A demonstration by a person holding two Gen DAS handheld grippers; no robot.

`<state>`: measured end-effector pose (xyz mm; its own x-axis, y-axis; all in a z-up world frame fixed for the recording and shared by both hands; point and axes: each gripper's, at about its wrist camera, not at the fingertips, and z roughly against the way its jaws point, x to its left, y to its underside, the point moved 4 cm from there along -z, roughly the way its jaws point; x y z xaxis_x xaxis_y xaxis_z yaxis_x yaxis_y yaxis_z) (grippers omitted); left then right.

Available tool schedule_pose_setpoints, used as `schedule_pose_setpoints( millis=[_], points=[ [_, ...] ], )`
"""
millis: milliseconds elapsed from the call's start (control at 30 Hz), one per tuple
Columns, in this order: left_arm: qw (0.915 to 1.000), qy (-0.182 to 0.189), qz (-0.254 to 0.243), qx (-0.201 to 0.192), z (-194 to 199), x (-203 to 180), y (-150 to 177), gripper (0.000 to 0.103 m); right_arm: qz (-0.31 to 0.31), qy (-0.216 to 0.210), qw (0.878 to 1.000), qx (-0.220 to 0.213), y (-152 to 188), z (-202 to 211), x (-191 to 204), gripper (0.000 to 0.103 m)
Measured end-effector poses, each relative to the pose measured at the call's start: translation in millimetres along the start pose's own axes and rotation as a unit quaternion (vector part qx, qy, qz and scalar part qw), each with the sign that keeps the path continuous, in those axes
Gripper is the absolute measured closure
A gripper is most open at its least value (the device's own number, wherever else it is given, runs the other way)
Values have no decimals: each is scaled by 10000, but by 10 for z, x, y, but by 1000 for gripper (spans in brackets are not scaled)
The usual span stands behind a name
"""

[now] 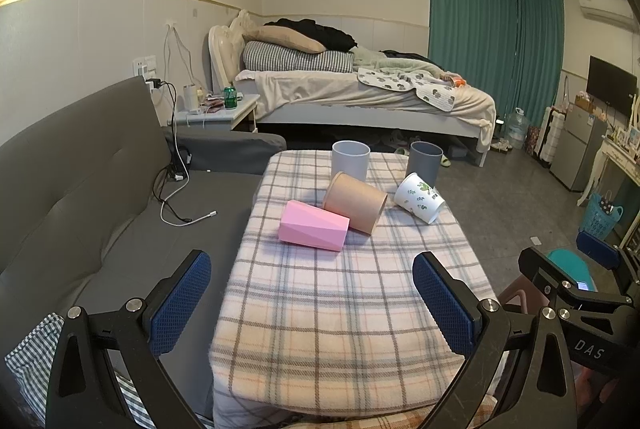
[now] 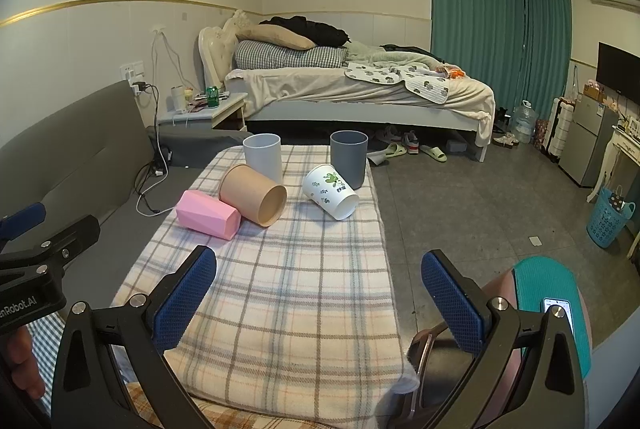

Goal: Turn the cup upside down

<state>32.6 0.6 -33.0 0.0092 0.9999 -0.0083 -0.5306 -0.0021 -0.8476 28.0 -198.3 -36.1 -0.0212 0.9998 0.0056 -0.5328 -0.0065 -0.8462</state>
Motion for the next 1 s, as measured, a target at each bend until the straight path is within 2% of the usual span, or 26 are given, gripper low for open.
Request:
schedule_pose_setpoints(
  millis=[233, 500, 700, 1000],
  points=[
    [9999, -70, 67, 101, -98, 43, 22, 0, 55, -48, 9999, 83, -3, -84, 44, 0],
    [9987, -239, 326, 309, -537, 304, -142, 0, 81, -164, 9997, 174, -226, -467, 124, 0],
    [9968, -387, 490, 495, -1036, 542, -303, 0, 181, -411, 9985, 303, -579, -1048, 296, 0],
    [9932, -623, 611, 768, -1879, 868, -533, 0, 453, -733, 9925, 869, -956, -2261, 687, 0]
  ],
)
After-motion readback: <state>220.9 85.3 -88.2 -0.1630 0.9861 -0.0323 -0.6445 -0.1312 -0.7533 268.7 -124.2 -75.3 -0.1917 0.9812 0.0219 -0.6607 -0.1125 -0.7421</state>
